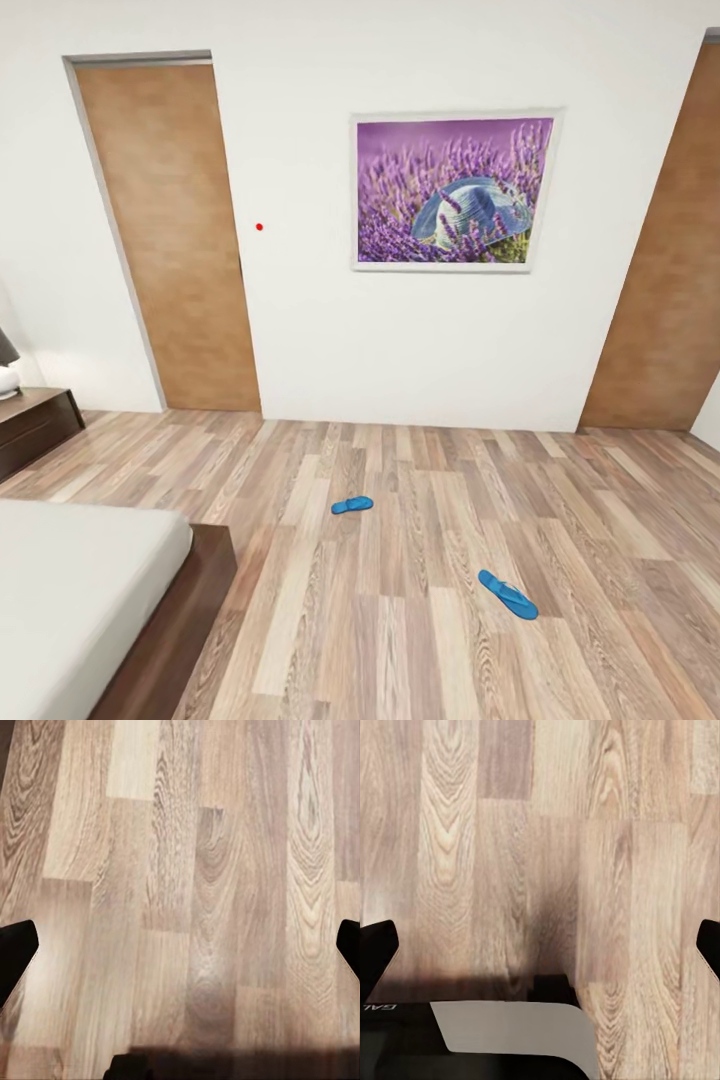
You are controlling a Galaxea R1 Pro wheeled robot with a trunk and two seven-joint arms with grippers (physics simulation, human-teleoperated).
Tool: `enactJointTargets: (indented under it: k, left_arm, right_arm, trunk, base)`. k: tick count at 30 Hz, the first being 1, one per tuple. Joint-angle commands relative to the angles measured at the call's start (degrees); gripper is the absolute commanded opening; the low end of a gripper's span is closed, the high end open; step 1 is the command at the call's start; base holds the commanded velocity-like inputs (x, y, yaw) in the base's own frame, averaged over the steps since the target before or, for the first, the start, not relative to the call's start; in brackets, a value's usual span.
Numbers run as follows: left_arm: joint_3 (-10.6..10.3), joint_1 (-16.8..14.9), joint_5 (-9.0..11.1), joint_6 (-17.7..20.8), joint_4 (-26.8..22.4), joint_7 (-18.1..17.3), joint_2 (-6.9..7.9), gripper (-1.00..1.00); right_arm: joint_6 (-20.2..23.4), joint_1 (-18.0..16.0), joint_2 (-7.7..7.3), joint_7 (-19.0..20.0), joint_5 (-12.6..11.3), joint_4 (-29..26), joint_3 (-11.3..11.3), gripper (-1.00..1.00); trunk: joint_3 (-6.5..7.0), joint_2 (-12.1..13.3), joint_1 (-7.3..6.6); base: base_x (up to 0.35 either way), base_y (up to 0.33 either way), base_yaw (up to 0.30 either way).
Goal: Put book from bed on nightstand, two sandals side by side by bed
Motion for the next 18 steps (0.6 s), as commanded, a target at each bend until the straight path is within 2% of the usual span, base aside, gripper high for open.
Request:
enactJointTargets:
  k: [1, 7, 14, 18]
  left_arm:
    - [0.0, 0.0, 0.0, -0.1, 0.0, 0.0, -0.01, 1.00]
    - [0.0, 0.0, 0.0, -0.1, 0.0, 0.0, -0.01, 1.00]
    - [0.0, 0.0, 0.0, -0.1, 0.0, 0.0, -0.01, 1.00]
    - [0.0, 0.0, 0.0, -0.1, 0.0, 0.0, -0.01, 1.00]
  right_arm:
    - [-0.2, 0.0, 0.01, 0.0, 0.0, 0.0, -0.1, 1.00]
    - [-0.2, 0.0, 0.01, 0.0, 0.0, 0.0, -0.1, 1.00]
    - [-0.2, 0.0, 0.01, 0.0, 0.0, 0.0, -0.1, 1.00]
    - [-0.2, 0.0, 0.01, 0.0, 0.0, 0.0, -0.1, 1.00]
  trunk:
    - [-0.06, 0.0, 0.03]
    - [-0.06, 0.0, 0.03]
    - [-0.18, 0.0, 0.03]
    - [-0.20, 0.0, 0.03]
  base:
    - [0.333, 0.000, 0.000]
    - [0.333, 0.000, -0.004]
    - [0.333, 0.000, -0.168]
    - [0.333, 0.000, -0.058]
